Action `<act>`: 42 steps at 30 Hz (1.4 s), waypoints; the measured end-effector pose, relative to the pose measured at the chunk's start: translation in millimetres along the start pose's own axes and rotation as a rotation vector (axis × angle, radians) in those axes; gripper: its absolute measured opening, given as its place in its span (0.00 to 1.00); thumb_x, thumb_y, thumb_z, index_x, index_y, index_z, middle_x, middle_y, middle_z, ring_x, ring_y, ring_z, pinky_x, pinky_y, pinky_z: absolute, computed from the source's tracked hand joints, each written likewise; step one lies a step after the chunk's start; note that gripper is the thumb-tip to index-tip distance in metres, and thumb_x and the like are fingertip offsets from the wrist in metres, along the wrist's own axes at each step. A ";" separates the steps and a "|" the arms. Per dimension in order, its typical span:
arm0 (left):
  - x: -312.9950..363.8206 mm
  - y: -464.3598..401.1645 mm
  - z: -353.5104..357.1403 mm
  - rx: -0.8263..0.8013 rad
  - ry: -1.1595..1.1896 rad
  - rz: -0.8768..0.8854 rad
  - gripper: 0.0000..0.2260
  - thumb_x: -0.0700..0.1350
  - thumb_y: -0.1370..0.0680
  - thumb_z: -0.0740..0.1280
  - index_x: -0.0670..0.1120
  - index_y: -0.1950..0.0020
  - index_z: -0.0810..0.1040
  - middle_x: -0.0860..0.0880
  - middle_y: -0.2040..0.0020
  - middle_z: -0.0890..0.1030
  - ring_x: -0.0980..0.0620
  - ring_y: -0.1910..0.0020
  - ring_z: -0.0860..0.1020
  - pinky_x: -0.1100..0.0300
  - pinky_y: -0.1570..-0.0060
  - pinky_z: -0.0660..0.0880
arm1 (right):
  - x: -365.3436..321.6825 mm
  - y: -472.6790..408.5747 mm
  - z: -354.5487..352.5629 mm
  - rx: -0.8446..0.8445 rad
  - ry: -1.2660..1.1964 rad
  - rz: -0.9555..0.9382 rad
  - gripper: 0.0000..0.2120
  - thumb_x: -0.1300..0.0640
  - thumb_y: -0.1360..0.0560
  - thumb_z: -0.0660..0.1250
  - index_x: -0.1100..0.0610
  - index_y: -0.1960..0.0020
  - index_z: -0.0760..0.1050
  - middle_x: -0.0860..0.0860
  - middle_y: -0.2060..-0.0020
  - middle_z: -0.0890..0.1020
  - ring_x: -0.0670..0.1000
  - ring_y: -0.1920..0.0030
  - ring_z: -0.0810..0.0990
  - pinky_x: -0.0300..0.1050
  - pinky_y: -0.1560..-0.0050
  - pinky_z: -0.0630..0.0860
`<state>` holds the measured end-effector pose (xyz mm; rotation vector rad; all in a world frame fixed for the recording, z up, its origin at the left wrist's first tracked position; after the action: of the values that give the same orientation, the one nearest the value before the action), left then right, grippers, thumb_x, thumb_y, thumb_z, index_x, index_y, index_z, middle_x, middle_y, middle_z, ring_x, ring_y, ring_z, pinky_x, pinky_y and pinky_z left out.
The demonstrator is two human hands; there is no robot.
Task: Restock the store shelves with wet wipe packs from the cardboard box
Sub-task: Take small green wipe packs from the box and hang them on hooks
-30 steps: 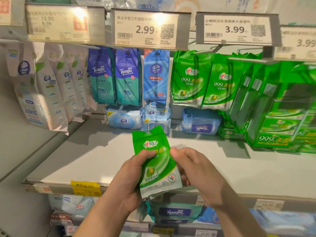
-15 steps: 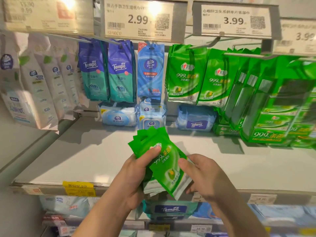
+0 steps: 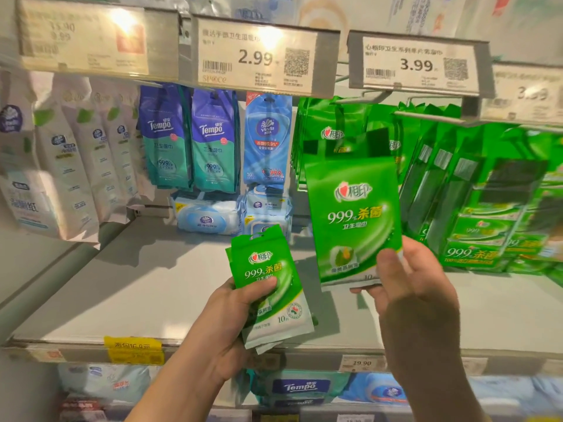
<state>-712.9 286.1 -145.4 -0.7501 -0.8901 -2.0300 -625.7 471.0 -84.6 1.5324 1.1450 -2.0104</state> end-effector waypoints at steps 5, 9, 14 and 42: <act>1.3 -1.6 2.0 -0.023 -0.027 0.003 0.19 0.37 0.28 0.72 0.38 0.37 0.79 0.34 0.47 0.85 0.38 0.58 0.86 0.48 0.64 0.83 | -26.1 -0.5 -2.5 0.019 -0.131 -0.128 0.20 0.44 0.24 0.68 0.54 0.37 0.76 0.47 0.57 0.86 0.45 0.58 0.81 0.35 0.58 0.75; 1.2 -3.0 1.3 -0.012 -0.038 -0.004 0.19 0.37 0.27 0.72 0.38 0.36 0.78 0.34 0.47 0.85 0.38 0.58 0.86 0.48 0.64 0.83 | -33.5 -4.1 -0.5 0.056 -0.146 -0.151 0.28 0.38 0.27 0.70 0.56 0.35 0.75 0.50 0.55 0.86 0.51 0.54 0.82 0.51 0.51 0.76; -2.1 -3.9 2.8 -0.005 -0.040 -0.022 0.19 0.36 0.26 0.71 0.37 0.36 0.78 0.34 0.47 0.85 0.38 0.59 0.86 0.48 0.64 0.83 | -44.9 -11.8 3.8 0.085 -0.031 -0.200 0.16 0.46 0.21 0.61 0.57 0.44 0.76 0.53 0.64 0.82 0.51 0.64 0.79 0.49 0.61 0.75; 2.7 -5.5 -19.2 0.099 0.005 -0.069 0.17 0.38 0.25 0.66 0.40 0.36 0.79 0.36 0.49 0.85 0.40 0.65 0.85 0.54 0.71 0.79 | -3.7 -76.5 52.8 0.075 -0.314 0.075 0.04 0.59 0.16 0.65 0.60 0.49 0.74 0.53 0.60 0.80 0.48 0.71 0.81 0.39 0.64 0.81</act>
<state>-722.7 272.3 -156.4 -0.6679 -1.0192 -2.0304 -711.0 475.6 -47.8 1.2147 0.8846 -2.1668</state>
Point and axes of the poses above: each hand's wrist, its own y-axis away from the middle knuckle, its own z-axis out of the palm, x = y × z, the point moved 5 cm from there along -y, towards the middle knuckle
